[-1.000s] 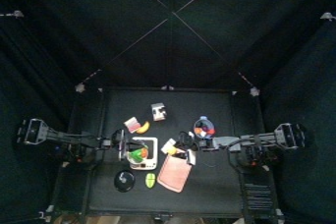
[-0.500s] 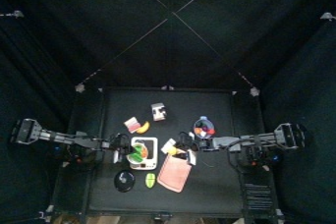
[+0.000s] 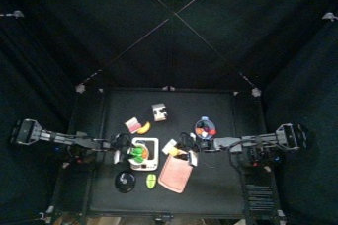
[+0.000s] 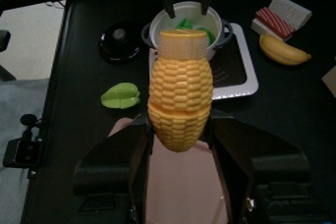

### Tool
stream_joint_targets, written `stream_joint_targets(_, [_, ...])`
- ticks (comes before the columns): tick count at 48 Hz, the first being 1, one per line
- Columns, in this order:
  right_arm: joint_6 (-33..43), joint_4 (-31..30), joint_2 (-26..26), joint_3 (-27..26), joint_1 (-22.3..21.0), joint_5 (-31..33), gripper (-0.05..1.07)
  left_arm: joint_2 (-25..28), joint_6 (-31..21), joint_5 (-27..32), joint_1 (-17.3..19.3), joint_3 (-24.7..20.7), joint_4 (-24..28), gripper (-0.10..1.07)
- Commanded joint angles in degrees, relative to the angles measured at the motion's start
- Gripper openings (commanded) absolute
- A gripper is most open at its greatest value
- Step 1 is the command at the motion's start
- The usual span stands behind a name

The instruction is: Place husk piece in pot

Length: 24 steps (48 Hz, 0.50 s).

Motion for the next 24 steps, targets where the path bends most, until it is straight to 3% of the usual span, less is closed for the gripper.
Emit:
stream_joint_targets(1, [0.0, 0.1, -0.4, -0.6, 0.1, -0.4, 0.41, 0.0, 0.1, -0.2, -0.1, -1.4, -0.1, 0.89])
stream_joint_targets(18, [0.3, 0.6, 0.1, -1.0, -0.1, -0.4, 0.41, -0.3, 0.2, -0.3, 0.0, -1.8, 0.0, 0.89])
stream_joint_targets(24, [0.4, 5.0, -0.1, -1.0, 0.2, -0.4, 0.41, -1.7, 0.3, -0.2, -0.1, -2.4, 0.1, 0.89])
